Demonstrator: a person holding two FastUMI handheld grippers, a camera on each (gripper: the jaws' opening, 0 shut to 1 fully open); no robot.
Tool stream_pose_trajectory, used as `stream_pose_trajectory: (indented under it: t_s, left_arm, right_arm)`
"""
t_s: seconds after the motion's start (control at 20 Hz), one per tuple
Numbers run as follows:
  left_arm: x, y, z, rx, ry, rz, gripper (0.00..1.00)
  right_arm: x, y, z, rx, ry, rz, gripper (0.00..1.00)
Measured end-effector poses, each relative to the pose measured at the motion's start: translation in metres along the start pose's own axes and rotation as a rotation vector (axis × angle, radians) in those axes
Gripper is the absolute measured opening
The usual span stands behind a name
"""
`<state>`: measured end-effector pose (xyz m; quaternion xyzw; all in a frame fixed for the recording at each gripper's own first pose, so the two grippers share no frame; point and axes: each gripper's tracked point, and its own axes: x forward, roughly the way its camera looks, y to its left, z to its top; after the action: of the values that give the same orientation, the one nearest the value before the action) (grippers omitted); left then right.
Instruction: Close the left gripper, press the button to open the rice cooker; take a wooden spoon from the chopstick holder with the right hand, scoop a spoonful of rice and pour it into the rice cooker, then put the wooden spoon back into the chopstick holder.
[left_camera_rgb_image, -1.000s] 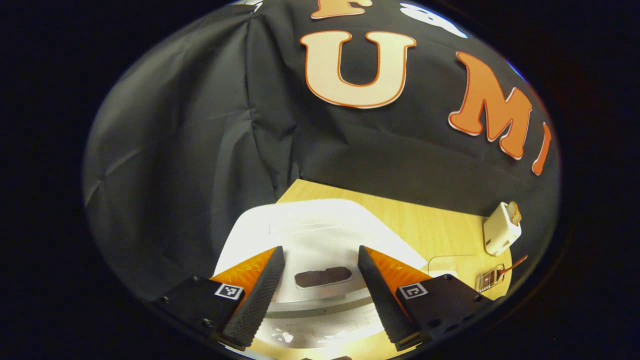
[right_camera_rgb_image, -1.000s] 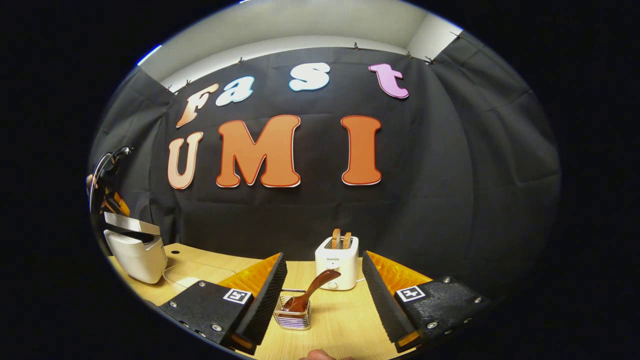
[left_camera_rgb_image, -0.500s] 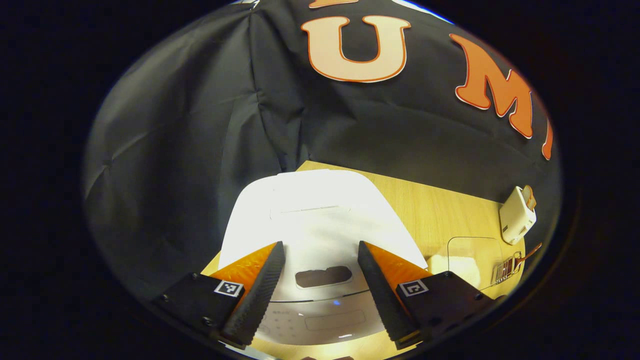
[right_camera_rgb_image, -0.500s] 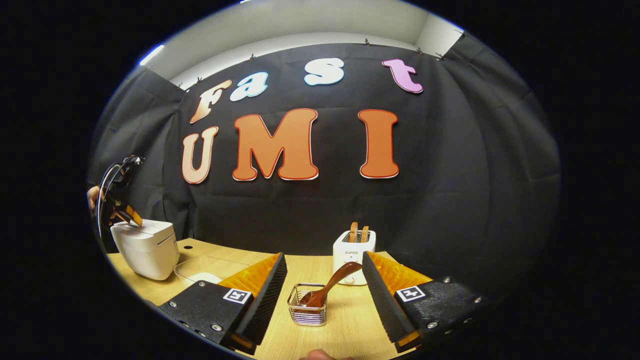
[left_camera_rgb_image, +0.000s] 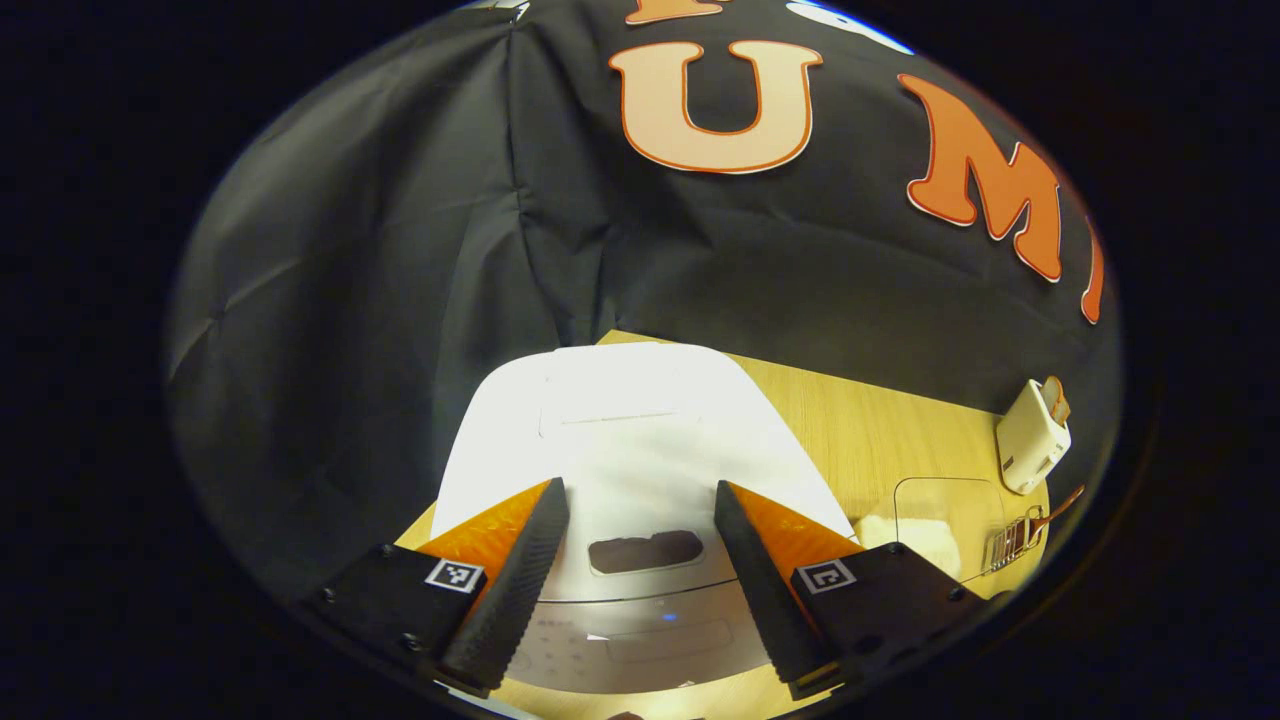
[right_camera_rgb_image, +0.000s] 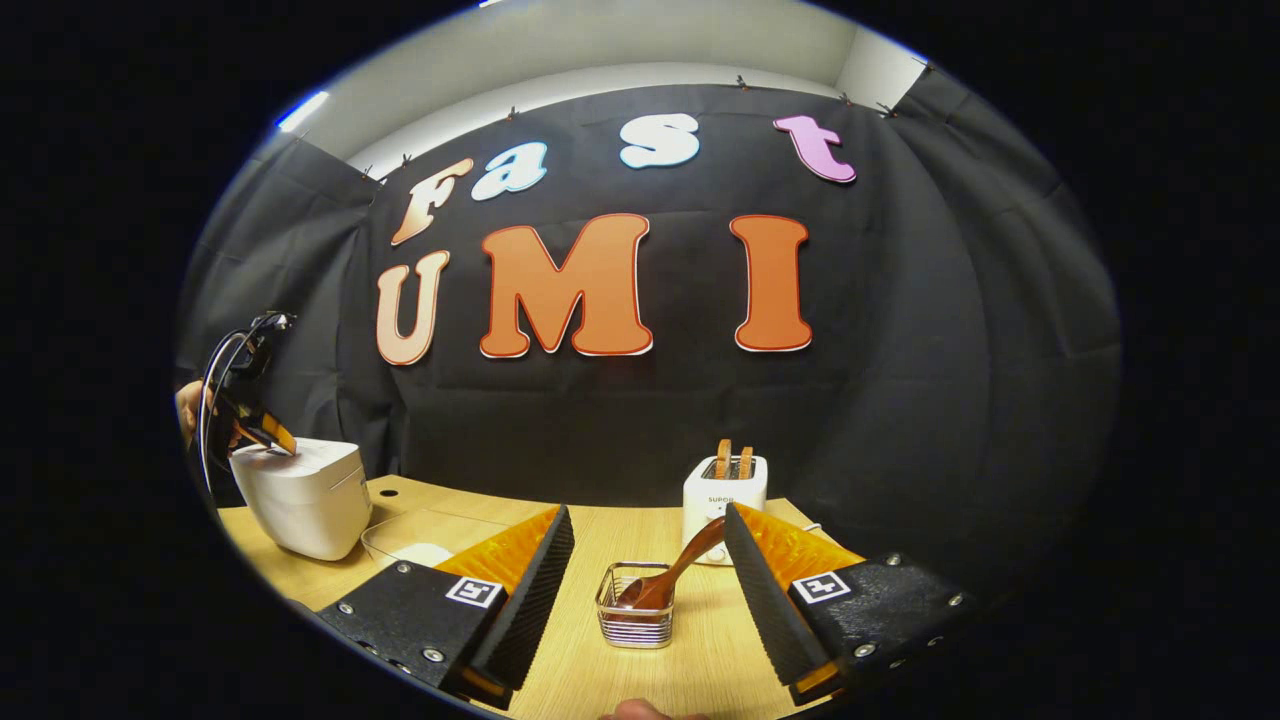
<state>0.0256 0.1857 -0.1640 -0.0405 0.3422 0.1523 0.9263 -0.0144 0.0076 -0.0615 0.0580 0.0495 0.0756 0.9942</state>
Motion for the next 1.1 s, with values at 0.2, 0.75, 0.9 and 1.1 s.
stream_pose_trajectory:
  t_s: [0.2,0.75,0.9,1.1]
  left_arm:
    - [-0.001,-0.001,0.004,0.017,-0.001,0.0,0.97]
    - [0.054,0.008,-0.001,-0.018,0.023,-0.043,0.98]
    - [0.066,0.007,0.001,0.014,-0.006,-0.032,0.93]
    - [0.056,-0.001,0.005,0.023,-0.061,-0.076,0.92]
  right_arm:
    - [0.002,-0.001,0.003,-0.006,-0.002,0.001,0.9]
    - [0.01,0.009,-0.005,-0.004,0.017,0.025,0.9]
    - [0.012,0.022,-0.002,-0.007,0.009,0.051,0.9]
    - [0.012,0.03,-0.002,-0.023,0.012,0.066,0.9]
